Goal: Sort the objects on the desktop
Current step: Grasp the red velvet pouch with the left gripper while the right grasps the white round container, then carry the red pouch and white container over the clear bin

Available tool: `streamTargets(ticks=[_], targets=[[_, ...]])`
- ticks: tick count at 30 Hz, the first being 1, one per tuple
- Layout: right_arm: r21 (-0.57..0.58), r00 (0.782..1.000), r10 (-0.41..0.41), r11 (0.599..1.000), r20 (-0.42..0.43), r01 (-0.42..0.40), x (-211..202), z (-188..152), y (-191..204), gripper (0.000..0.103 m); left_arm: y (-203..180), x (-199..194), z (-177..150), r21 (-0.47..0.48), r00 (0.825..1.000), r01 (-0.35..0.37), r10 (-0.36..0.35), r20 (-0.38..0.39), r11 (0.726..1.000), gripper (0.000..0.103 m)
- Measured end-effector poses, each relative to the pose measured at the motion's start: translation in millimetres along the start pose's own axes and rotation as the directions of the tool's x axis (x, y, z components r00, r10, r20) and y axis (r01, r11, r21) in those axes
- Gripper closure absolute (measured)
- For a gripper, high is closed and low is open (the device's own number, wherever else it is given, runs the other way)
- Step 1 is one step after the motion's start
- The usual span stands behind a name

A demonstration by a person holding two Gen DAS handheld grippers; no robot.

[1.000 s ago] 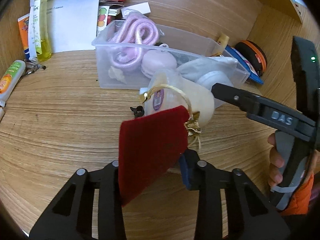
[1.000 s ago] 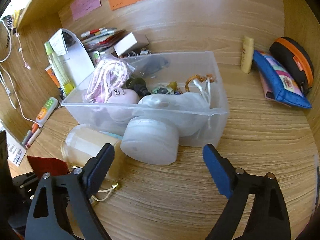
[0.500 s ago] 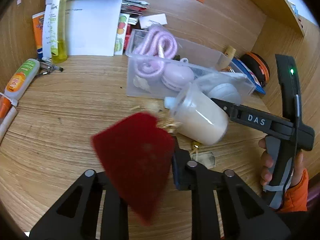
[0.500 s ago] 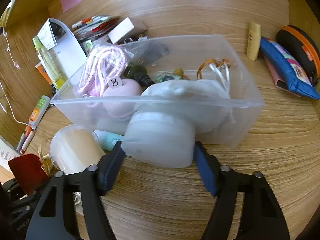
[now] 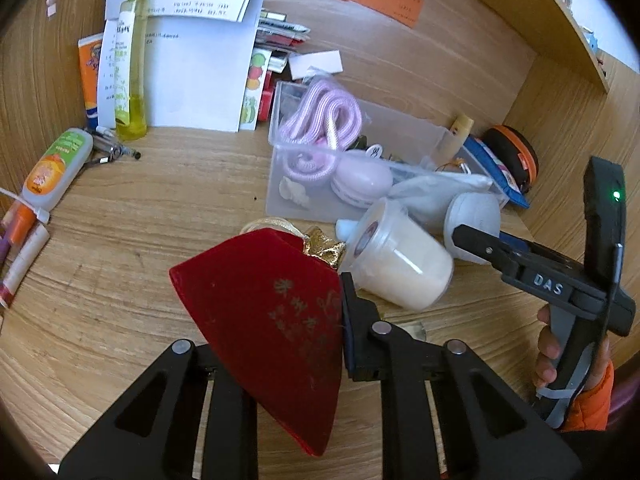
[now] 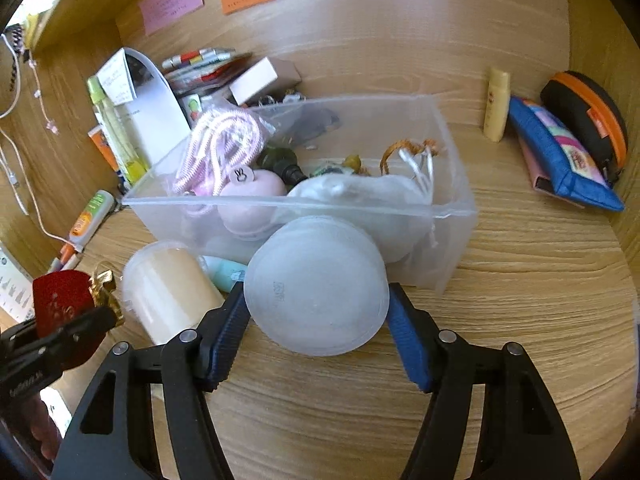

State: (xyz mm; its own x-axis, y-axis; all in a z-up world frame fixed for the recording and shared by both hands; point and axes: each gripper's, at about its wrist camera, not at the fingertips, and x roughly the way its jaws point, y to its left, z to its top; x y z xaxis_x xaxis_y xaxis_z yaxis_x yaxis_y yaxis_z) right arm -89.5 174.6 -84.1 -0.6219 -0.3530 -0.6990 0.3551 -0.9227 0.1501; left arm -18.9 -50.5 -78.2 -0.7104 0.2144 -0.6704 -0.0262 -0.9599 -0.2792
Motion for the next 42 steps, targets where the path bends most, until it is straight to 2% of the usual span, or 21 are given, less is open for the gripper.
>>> streamTargets(ticks=[11,12,13,14,15,16,18,20,22,24,30,33,36,42], targets=[[-0.049,0.996,0.007,0.999,0.094,-0.003,-39.8,9.0,-0.3,0.043,-18.8,-11.8,26.2,0.046,0.998,-0.009,0.006,0.056,0.999,0.085],[-0.053,0.995,0.007,0.999,0.104,-0.002,-43.3,10.7,-0.8,0.048,-21.4,-12.3,29.8,0.053,0.998,-0.009,0.006,0.063,0.999,0.085],[-0.059,0.994,0.016,0.998,0.109,-0.010,-45.2,12.1,-1.2,0.074,-23.5,-12.4,32.6,0.058,0.998,-0.010,0.006,0.068,0.998,0.085],[-0.068,0.995,0.031,0.997,0.097,-0.024,-45.7,14.9,-1.3,0.084,-26.0,-12.3,35.8,0.066,0.997,-0.008,0.003,0.074,0.998,0.085],[-0.072,0.996,0.045,0.997,0.075,-0.040,-44.1,17.5,-2.3,0.086,-28.1,-11.8,38.4,0.071,0.997,-0.009,0.003,0.078,0.997,0.085],[-0.080,0.997,0.050,0.996,0.061,-0.045,-41.6,18.3,-2.2,0.086,-29.7,-11.3,39.8,0.073,0.997,-0.008,0.002,0.080,0.997,0.085],[-0.110,0.998,-0.041,0.993,0.045,0.045,-35.1,14.4,-0.3,0.082,-32.2,-9.8,41.1,0.079,0.997,-0.002,-0.004,0.080,0.997,0.085],[-0.130,0.999,-0.034,0.991,0.010,0.035,-32.7,7.1,-2.5,0.064,-34.2,-7.5,40.2,0.082,0.997,0.006,-0.012,0.071,0.997,0.085],[-0.111,1.000,-0.016,0.994,0.007,0.017,-36.1,-1.1,-8.9,0.038,-36.7,-5.6,38.5,0.083,0.998,0.011,-0.017,0.062,0.997,0.085],[-0.111,1.000,-0.012,0.994,0.026,0.015,-44.9,-11.9,-15.4,0.027,-37.8,-4.0,36.4,0.083,0.998,0.020,-0.025,0.054,0.996,0.085],[-0.178,0.998,0.015,0.984,-0.067,-0.027,-45.2,-41.5,-14.0,0.026,-43.1,-0.5,29.2,0.074,0.998,0.052,-0.054,0.032,0.996,0.085],[-0.241,0.996,-0.044,0.970,-0.080,0.024,-38.8,-53.1,-5.8,0.029,-47.2,-1.3,26.6,0.074,0.998,0.060,-0.063,0.031,0.995,0.085],[-0.259,0.992,-0.067,0.965,-0.107,0.038,-28.9,-62.4,-4.7,0.041,-50.5,-5.0,25.5,0.079,0.997,0.065,-0.068,0.035,0.995,0.085],[-0.212,0.996,-0.034,0.977,-0.083,0.016,-31.2,-61.7,-12.7,0.041,-55.4,-16.3,31.7,0.097,0.995,0.070,-0.077,0.064,0.993,0.085]])
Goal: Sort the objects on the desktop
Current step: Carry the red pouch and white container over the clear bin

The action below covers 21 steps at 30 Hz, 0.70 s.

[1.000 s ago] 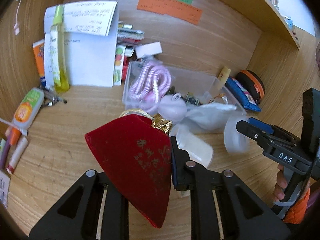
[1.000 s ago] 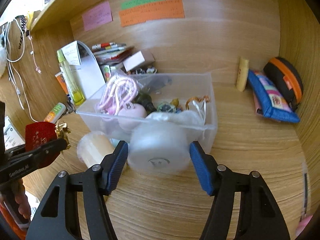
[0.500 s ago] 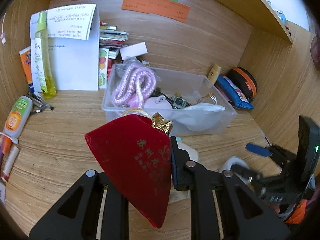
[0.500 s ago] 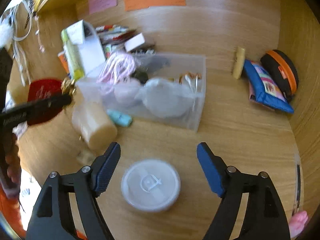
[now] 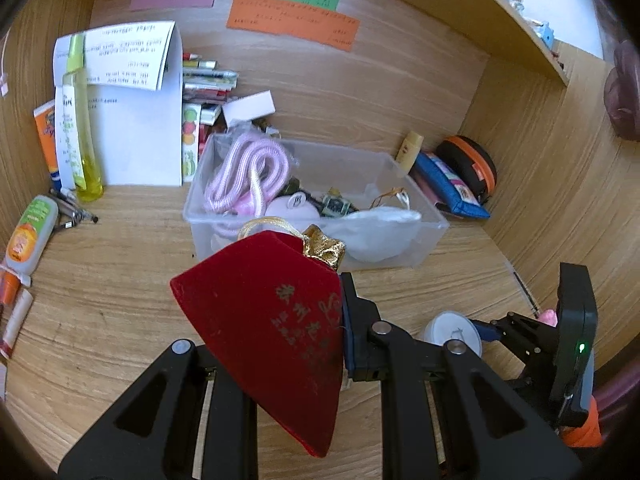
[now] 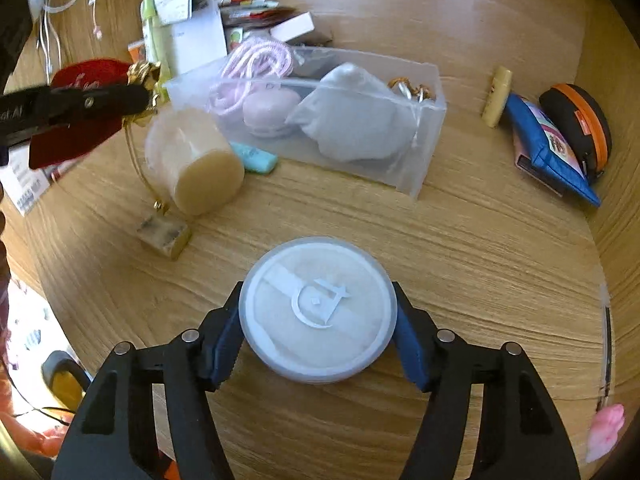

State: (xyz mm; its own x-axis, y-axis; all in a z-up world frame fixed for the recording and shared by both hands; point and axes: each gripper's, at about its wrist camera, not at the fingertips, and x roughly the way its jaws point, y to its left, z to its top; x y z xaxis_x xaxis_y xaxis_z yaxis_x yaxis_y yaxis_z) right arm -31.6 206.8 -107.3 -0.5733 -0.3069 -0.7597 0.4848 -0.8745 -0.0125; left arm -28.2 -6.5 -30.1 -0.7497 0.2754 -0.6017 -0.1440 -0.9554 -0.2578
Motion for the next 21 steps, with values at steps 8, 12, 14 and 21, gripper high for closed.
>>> streamTargets(ticks=[8,12,14,21], targets=[[0.023,0.992,0.010,1.000,0.124,-0.013,-25.8,42.1,-9.7,0.041,-0.9,-2.3,25.7,0.028,1.000,-0.002,0.001,0.028,1.000,0.085],[0.019,0.985,0.008,1.000,0.173,-0.011,-33.4,68.5,-15.7,0.041,1.2,1.2,42.9,0.034,0.999,-0.003,0.002,0.034,0.999,0.085],[0.017,0.982,0.008,1.000,0.190,-0.011,-34.0,78.8,-16.7,0.041,1.8,3.1,52.9,0.036,0.999,-0.001,-0.001,0.039,0.999,0.085],[0.027,0.977,0.030,0.999,0.210,-0.037,-22.5,115.9,-25.9,0.041,-4.2,10.0,86.0,0.071,0.997,-0.037,0.032,0.071,0.997,0.085]])
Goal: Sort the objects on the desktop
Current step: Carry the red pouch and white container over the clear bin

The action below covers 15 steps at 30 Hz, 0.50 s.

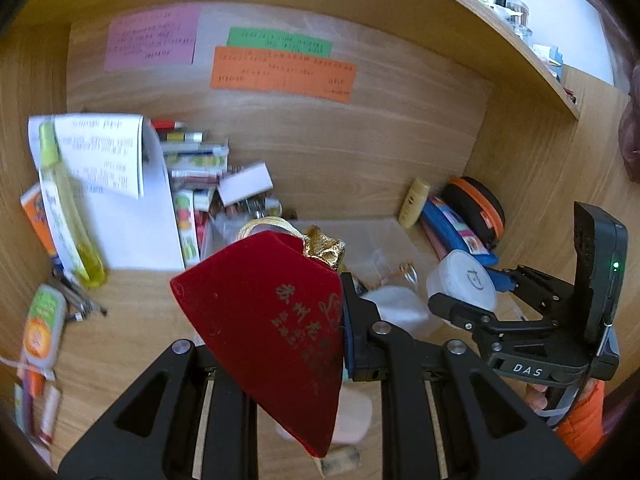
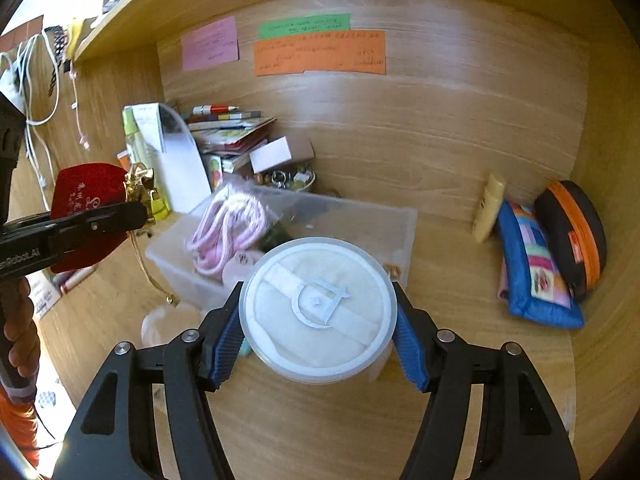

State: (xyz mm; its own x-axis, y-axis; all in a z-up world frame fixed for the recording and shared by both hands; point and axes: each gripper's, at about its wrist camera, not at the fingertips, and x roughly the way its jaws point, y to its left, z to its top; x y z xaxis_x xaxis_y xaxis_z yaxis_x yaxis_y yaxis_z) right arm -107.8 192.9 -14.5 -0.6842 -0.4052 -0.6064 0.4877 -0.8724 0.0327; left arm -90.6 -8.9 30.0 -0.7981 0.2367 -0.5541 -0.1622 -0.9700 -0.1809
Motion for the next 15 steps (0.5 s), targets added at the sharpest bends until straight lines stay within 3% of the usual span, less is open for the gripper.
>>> streamTargets(ticks=[7,15], targets=[[0.023,1.000,0.025,0.999,0.000,-0.025,22.1,22.8,-4.9,0.041,-6.3,18.8,23.3,0.026,1.000,-0.001,0.001,-0.002,1.000,0.085],[0.048,0.999,0.027,0.999,-0.040,-0.025,55.7,35.3,-12.7,0.041,-6.2,60.3,30.2,0.005,0.997,0.032,-0.032,-0.065,0.999,0.085]])
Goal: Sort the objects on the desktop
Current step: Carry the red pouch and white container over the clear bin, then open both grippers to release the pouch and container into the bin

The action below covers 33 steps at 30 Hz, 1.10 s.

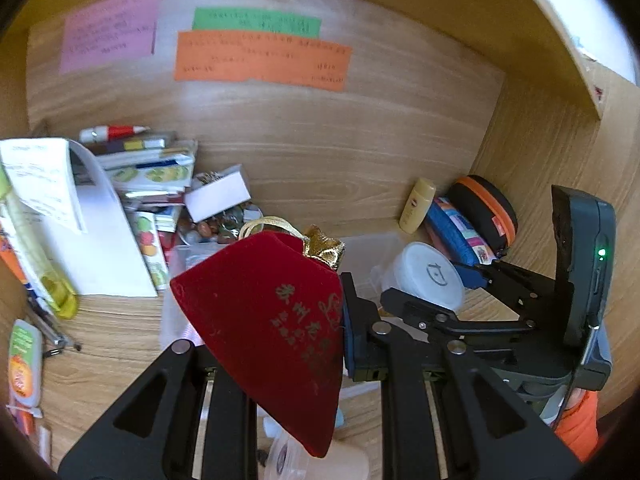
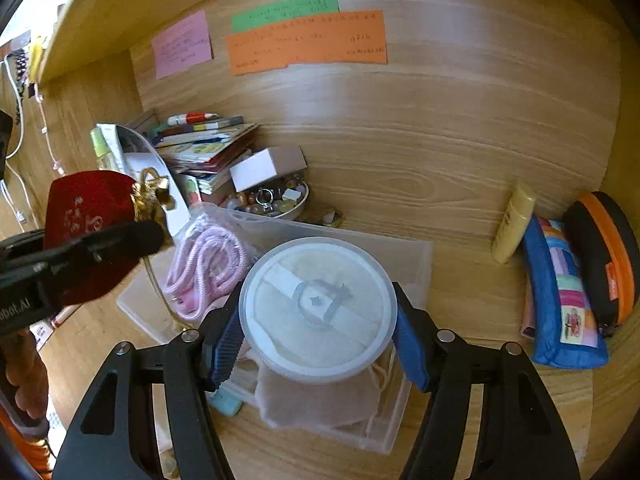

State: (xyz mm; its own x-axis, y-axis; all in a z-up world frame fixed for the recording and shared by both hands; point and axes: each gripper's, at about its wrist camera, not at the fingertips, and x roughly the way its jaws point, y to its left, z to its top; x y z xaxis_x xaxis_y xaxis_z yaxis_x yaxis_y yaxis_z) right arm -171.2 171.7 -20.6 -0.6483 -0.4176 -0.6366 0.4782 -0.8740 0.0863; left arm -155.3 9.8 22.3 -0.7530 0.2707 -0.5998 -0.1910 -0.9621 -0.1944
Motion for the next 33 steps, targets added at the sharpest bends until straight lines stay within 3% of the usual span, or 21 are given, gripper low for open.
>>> streamTargets(ticks=[11,14,19,24,25,29,33], targets=[[-0.057,0.996,-0.014,0.998,-0.093,0.009,53.8,-0.4,8.1,0.041,10.8,75.2,0.2,-0.020,0.991,0.000,-0.003,-0.136,1.000,0.085],[-0.085,0.993,-0.043,0.996,-0.110,0.034,65.0,-6.2,9.8,0.041,17.6,88.6,-3.6,-0.047,0.983,0.028,-0.036,-0.178,0.999,0.085],[-0.098,0.992,-0.050,0.994,-0.113,0.039,68.3,-8.9,8.9,0.041,25.8,87.7,-0.1,-0.081,0.984,0.073,-0.085,-0.159,0.994,0.085],[-0.120,0.990,-0.070,0.991,-0.125,0.055,70.6,-8.3,11.0,0.041,20.5,87.8,-4.5,-0.041,0.980,0.086,-0.092,-0.178,0.995,0.085],[-0.123,0.989,-0.075,0.991,-0.128,0.060,71.5,-7.0,11.6,0.041,18.8,88.5,-5.5,-0.032,0.979,0.085,-0.089,-0.185,0.996,0.083],[-0.133,0.989,-0.091,0.988,-0.117,0.075,69.7,-5.5,12.3,0.040,17.6,92.9,-6.7,-0.034,0.977,0.083,-0.088,-0.192,0.996,0.062],[-0.148,0.988,-0.110,0.984,-0.104,0.094,67.9,-4.0,14.9,0.032,18.2,90.8,-6.9,-0.038,0.981,0.073,-0.079,-0.178,0.997,0.057]])
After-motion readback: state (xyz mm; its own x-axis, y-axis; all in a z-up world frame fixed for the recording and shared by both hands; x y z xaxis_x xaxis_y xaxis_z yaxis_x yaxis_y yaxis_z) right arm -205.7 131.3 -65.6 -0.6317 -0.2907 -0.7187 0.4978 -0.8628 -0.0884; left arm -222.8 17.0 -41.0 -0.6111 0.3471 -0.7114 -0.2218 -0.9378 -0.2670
